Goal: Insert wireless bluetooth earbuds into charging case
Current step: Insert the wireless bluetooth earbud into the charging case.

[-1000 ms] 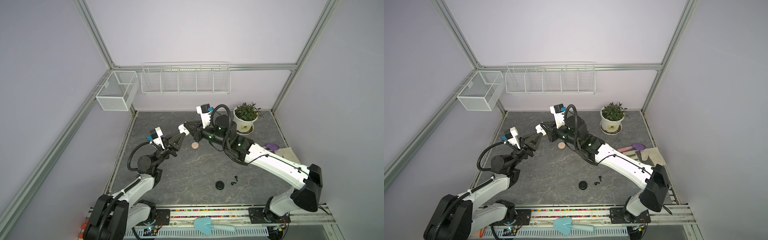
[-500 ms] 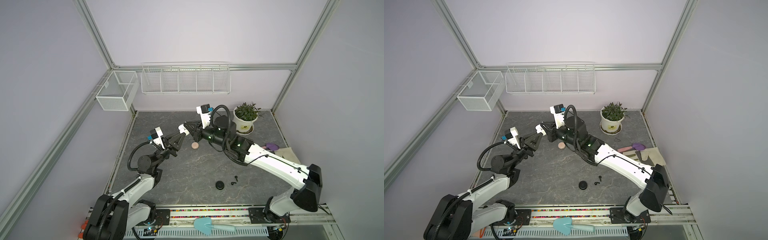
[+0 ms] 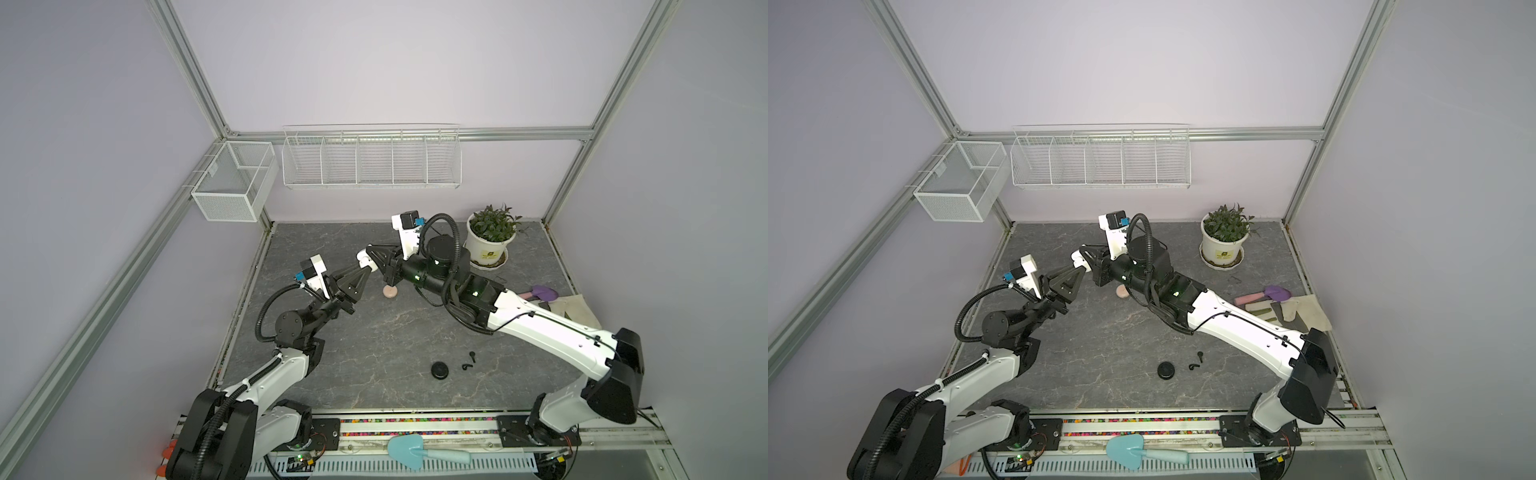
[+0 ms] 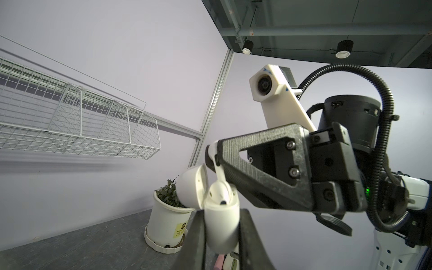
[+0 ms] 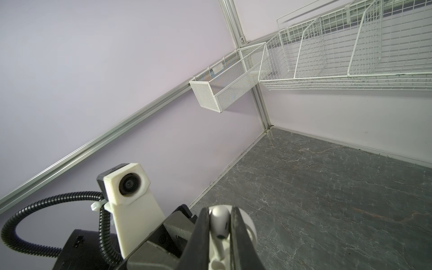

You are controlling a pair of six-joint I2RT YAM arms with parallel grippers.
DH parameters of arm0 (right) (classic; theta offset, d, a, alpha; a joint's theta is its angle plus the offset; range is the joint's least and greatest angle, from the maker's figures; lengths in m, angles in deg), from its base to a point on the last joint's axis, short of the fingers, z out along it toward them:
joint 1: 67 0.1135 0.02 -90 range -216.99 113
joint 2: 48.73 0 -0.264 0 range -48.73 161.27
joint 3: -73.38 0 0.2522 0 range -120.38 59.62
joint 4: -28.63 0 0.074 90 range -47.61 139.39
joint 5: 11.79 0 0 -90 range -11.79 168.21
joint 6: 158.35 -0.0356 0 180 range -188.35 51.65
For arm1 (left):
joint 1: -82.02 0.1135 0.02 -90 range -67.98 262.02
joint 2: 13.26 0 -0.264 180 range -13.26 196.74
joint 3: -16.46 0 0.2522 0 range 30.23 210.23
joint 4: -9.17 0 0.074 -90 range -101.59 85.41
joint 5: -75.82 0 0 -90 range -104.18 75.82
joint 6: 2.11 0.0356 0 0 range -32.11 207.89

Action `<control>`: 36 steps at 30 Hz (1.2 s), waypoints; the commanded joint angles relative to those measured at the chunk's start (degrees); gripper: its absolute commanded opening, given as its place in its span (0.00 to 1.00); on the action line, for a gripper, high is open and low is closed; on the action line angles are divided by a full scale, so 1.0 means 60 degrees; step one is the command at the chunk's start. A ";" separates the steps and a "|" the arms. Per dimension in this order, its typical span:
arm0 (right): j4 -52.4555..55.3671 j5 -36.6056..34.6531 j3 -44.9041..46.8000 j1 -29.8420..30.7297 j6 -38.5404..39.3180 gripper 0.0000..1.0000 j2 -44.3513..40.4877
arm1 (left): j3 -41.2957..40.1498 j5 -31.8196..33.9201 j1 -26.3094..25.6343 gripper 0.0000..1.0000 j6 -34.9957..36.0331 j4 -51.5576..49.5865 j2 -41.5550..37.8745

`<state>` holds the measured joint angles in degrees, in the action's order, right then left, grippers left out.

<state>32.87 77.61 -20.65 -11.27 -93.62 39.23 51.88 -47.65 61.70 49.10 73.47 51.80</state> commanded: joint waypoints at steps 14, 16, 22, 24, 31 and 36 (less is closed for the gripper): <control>0.0076 -0.0325 0.0888 0.0150 0.0064 0.12 -0.0627 | 0.0062 -0.0016 -0.0044 0.00 0.0278 0.0417 -0.0240; 0.0098 -0.0319 0.0855 0.0146 0.0089 0.12 -0.0646 | 0.0058 -0.0016 -0.0042 0.00 0.0297 0.0423 -0.0263; 0.0140 -0.0253 0.0854 0.0147 0.0079 0.12 -0.0635 | 0.0072 0.0005 -0.0049 0.00 0.0370 0.0254 -0.0383; 0.0170 -0.0190 0.0869 0.0146 0.0025 0.13 -0.0631 | 0.0083 -0.0002 -0.0042 0.00 0.0398 0.0192 -0.0424; 0.0224 0.0185 0.0812 0.0149 -0.0250 0.14 -0.0584 | 0.0069 -0.0045 -0.0048 0.00 0.0381 0.0283 -0.0400; 0.0185 0.0576 0.0817 0.0147 -0.0416 0.14 -0.0563 | 0.0030 0.0005 -0.0052 0.00 0.0453 0.0261 -0.0486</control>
<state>31.39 77.81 -16.61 -10.88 -94.59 36.34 51.70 -48.57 61.37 50.96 71.77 50.33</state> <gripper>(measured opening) 0.152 0.191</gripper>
